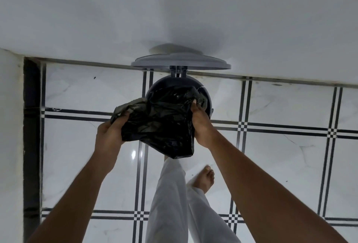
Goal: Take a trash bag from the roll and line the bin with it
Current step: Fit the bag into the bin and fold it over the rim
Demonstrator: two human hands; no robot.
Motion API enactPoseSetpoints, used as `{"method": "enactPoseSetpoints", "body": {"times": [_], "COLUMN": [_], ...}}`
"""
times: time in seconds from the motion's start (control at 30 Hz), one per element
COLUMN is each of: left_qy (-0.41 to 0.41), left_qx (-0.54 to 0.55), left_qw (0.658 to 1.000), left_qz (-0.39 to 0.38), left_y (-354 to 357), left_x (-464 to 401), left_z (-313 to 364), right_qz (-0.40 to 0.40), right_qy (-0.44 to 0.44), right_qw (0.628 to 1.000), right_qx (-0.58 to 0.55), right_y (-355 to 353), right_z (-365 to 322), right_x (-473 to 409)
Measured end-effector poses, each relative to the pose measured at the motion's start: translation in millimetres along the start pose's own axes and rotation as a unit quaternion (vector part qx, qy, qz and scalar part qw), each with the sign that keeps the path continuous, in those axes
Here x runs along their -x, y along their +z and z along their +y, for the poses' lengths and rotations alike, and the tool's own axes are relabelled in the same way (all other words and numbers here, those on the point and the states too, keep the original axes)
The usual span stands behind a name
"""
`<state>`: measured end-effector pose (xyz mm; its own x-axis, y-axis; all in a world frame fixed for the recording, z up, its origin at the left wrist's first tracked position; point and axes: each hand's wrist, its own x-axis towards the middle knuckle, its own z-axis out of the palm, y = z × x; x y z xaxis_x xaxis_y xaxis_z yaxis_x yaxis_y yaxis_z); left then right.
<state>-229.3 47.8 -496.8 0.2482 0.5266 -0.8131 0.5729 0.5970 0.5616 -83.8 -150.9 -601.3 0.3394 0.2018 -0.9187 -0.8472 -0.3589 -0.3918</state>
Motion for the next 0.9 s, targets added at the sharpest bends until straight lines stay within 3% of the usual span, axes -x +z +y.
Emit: {"method": "enactPoseSetpoints", "body": {"times": [0.63,0.9], "left_qy": [0.001,-0.006], "left_qx": [-0.041,-0.059], "left_qw": [0.999,0.998], "left_qz": [0.034,0.011], "left_y": [-6.4,13.0], "left_x": [-117.3,-131.9], "left_z": [-40.1,-35.9], "right_qz": [0.014,0.159], "right_qy": [-0.009,-0.136], "right_qw": [0.998,0.976], "right_qx": [0.064,0.059], "right_y": [46.7,3.3], "right_z": [16.6,16.0], "right_x": [-99.1,-65.8]}}
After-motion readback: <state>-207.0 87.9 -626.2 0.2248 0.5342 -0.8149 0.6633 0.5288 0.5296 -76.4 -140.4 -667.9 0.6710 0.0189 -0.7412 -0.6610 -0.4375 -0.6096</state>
